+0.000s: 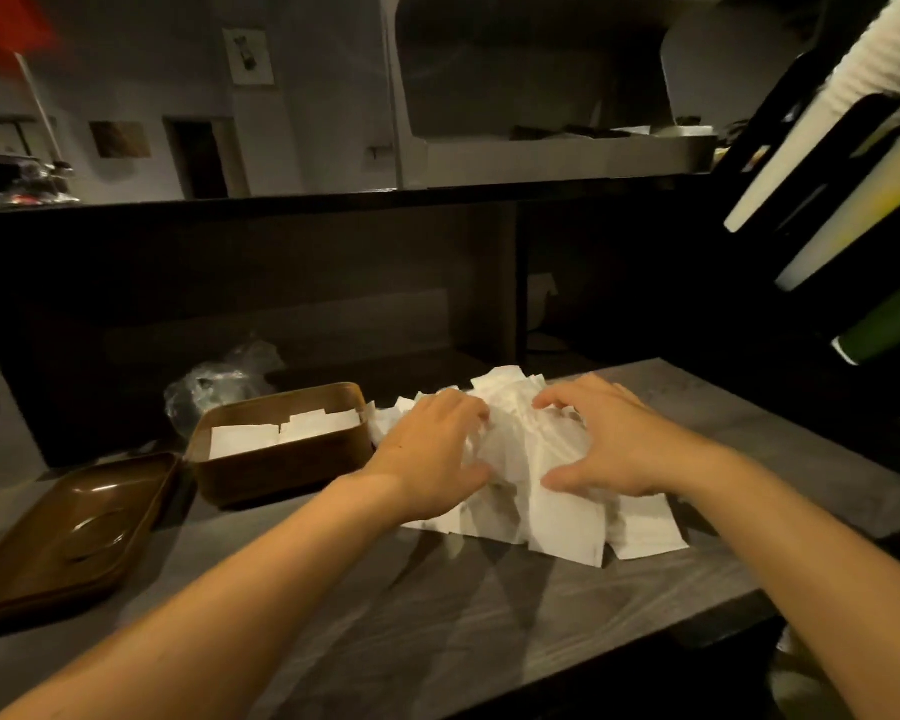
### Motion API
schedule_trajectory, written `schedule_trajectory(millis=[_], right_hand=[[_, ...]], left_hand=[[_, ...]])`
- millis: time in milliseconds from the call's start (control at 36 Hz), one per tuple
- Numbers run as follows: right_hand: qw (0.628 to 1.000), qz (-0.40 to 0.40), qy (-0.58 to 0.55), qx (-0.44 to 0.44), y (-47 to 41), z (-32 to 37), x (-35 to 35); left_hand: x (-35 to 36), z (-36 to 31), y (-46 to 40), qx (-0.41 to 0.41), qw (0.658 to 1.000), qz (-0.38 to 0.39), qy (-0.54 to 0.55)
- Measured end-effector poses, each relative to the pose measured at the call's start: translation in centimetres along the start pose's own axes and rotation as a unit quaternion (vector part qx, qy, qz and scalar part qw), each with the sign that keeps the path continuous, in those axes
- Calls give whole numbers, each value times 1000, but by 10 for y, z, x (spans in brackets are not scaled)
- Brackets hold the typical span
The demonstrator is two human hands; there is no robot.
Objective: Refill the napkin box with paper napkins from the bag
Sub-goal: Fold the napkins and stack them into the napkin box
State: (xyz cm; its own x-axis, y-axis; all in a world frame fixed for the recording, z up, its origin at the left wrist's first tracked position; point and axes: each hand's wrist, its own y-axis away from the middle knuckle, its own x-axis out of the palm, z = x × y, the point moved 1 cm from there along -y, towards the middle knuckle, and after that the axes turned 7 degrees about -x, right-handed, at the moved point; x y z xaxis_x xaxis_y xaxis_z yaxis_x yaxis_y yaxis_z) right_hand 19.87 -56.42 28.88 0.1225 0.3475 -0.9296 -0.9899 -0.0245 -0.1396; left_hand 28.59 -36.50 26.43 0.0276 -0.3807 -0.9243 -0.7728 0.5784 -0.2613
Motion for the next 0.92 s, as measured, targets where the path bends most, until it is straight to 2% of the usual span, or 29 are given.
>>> schedule_trajectory(millis=[83,167,222,306,417,500,583,667,750,833,917], right_hand=[[1000,24,13,-5,3,-9,7],[1000,2,-22,-1,4,-15,14],[999,-3,-52,2,5,-17,17],[999,9,-43,-21,6,-11,25],[993,-29,-71,-84,6,-2,32],[992,-56,-77,-87,5,0,32],[998,-31,-43,-40,3,-3,36],[998,-6,-49,-47,5,4,46],[993,-21,-73,-94,5,16,57],[981,-34,-134,-132,4,29,63],[985,-51,-107,-123,1,32,67]], left_hand=[[3,-7,0,-7,999,-30,12],[3,-12,0,-44,995,-77,48],[4,-15,-1,-28,992,-112,49],[10,-14,-6,13,996,-75,38],[18,-12,-5,38,999,4,24],[14,-6,-1,45,994,-69,-66],[9,0,2,51,985,-116,-116],[9,4,8,38,992,-112,-37],[9,5,17,66,994,-77,32],[11,9,27,66,996,-37,42],[8,17,35,-22,998,-56,-27]])
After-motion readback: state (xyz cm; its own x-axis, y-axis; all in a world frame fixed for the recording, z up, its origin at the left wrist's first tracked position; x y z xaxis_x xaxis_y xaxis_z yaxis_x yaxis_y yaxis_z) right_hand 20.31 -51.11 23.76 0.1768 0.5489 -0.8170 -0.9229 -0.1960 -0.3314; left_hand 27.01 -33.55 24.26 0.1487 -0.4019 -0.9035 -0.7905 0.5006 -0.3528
